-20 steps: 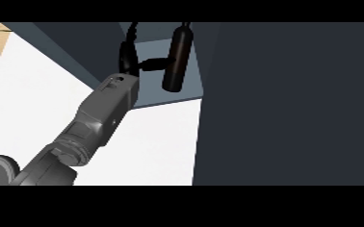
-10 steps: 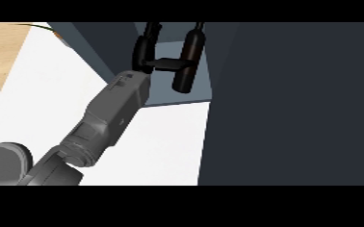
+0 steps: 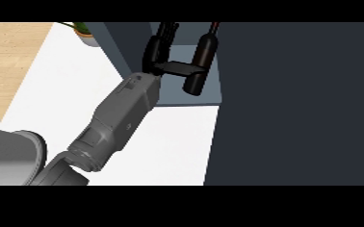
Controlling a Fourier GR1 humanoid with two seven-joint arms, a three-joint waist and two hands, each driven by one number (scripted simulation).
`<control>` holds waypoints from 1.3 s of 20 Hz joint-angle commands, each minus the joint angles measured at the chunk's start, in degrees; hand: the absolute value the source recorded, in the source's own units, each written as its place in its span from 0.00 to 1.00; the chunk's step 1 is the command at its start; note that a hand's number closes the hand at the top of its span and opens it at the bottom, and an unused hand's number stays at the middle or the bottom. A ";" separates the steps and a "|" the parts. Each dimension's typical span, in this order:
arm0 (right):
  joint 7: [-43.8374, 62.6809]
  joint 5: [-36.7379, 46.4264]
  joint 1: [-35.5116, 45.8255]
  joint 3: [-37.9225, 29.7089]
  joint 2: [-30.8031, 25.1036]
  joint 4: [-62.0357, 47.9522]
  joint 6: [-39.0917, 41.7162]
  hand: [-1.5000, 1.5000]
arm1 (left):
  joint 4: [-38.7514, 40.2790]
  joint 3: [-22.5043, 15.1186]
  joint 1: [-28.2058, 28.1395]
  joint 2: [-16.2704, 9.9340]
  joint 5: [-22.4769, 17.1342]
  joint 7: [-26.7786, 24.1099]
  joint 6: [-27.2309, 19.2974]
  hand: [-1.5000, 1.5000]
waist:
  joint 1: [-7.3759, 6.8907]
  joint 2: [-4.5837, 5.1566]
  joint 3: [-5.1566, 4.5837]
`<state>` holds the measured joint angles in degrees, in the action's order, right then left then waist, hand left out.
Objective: Pick up the wine, place it into the cabinet and close the cabinet
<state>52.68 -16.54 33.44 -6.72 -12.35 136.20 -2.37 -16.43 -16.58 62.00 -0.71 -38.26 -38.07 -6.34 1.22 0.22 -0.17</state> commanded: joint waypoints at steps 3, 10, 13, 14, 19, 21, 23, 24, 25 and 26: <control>4.61 2.48 3.48 1.46 -0.92 1.51 -4.63 0.00 | -11.35 -2.05 -2.34 0.15 2.40 5.39 -4.42 0.00 | -2.19 -0.99 0.14; 2.66 1.60 -1.88 2.29 -1.10 4.50 -2.53 0.00 | -32.37 -8.58 -10.31 0.63 5.73 13.85 -10.37 0.00 | -2.48 -1.11 0.18; 2.39 0.86 0.94 1.53 -1.72 1.88 -2.96 0.00 | -42.66 -11.22 -13.81 -0.32 5.39 19.69 -14.75 0.00 | -2.47 -0.96 0.17; 3.31 2.02 -1.07 2.59 -0.98 5.54 -3.92 0.00 | -45.65 -14.89 -18.87 0.69 5.35 18.26 -17.05 0.00 | -2.30 -1.11 0.16; 2.96 1.16 -1.61 3.56 -0.94 5.94 -3.59 0.00 | -58.93 -21.34 -24.10 0.65 6.22 21.39 -27.78 0.00 | -1.63 -0.84 0.17; 1.17 1.60 -0.02 3.17 -1.29 2.89 -3.27 0.00 | -62.98 -23.87 -26.34 0.63 6.94 22.16 -31.50 0.00 | -1.57 -0.68 0.17; -0.32 1.65 -5.28 4.26 -0.63 6.33 -1.64 0.00 | -66.31 -25.16 -30.56 0.61 5.88 19.11 -33.43 0.00 | -1.22 -0.61 0.20; 4.84 2.80 1.40 5.39 -1.75 5.59 -5.03 0.00 | -69.38 -26.86 -30.81 0.61 6.81 21.60 -36.95 0.00 | -1.47 -0.93 0.12; 2.37 3.51 1.99 4.94 -1.46 2.53 -4.84 0.00 | -69.00 -26.42 -35.87 0.61 7.57 17.89 -33.50 0.00 | -1.67 -0.57 0.12; -0.16 -1.85 -0.49 -0.19 -2.60 2.43 -1.88 0.00 | -69.85 -26.73 -36.01 0.61 8.48 18.50 -33.98 0.00 | -1.41 -0.46 0.19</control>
<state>53.18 -14.45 34.01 -3.64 -13.98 136.82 -5.54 -79.43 -40.59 31.14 -1.70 -30.93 -18.40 -38.72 -0.47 -0.30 0.05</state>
